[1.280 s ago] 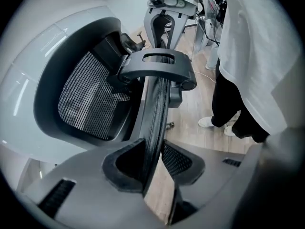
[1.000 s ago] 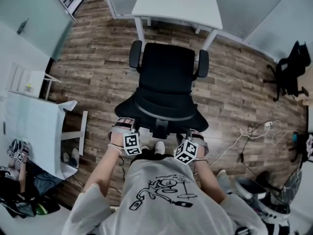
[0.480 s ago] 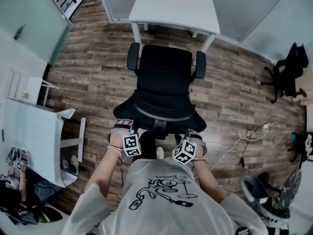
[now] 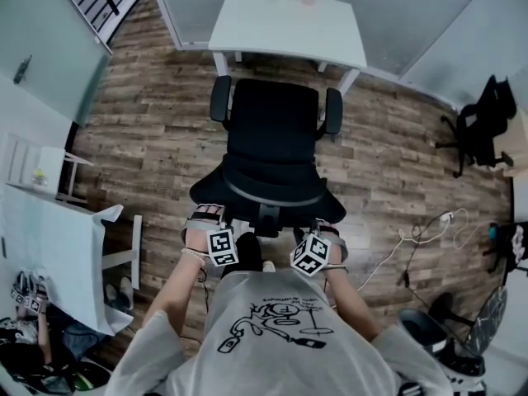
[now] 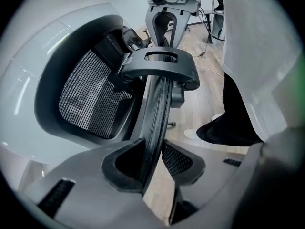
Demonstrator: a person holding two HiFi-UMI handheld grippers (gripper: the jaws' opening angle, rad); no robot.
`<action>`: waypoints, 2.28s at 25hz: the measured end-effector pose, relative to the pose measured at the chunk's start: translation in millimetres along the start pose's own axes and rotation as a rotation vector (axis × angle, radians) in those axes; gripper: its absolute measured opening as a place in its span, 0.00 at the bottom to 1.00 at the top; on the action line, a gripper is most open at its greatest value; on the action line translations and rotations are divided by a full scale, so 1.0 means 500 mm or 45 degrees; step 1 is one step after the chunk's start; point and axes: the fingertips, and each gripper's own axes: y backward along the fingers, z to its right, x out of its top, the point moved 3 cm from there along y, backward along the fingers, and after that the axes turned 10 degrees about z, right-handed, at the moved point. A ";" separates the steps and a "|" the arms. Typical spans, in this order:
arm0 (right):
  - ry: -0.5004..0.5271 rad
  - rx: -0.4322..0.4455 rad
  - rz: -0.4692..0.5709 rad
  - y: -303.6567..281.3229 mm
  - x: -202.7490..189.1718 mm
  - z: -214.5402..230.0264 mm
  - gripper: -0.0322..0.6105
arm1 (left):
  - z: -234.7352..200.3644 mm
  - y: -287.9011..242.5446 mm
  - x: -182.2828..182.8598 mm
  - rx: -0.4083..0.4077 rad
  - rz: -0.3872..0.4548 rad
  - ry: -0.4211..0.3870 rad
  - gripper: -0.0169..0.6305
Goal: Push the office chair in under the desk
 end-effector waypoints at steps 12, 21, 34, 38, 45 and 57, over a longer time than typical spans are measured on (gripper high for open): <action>-0.046 0.004 -0.057 -0.065 0.024 0.114 0.27 | -0.113 -0.072 -0.018 -0.031 0.051 -0.011 0.21; -0.071 -0.039 -0.080 -0.097 0.033 0.187 0.27 | -0.181 -0.114 -0.017 -0.041 0.091 -0.014 0.22; -0.101 -0.094 -0.128 -0.139 0.056 0.272 0.28 | -0.272 -0.160 -0.025 -0.036 0.116 0.001 0.22; -0.095 -0.124 -0.127 -0.155 0.065 0.292 0.28 | -0.296 -0.173 -0.033 -0.019 0.117 0.009 0.22; -0.058 -0.151 -0.117 -0.166 0.067 0.329 0.29 | -0.329 -0.193 -0.028 -0.002 0.099 0.043 0.22; 0.002 -0.167 -0.082 -0.194 0.066 0.411 0.29 | -0.397 -0.240 -0.017 -0.003 0.068 0.079 0.22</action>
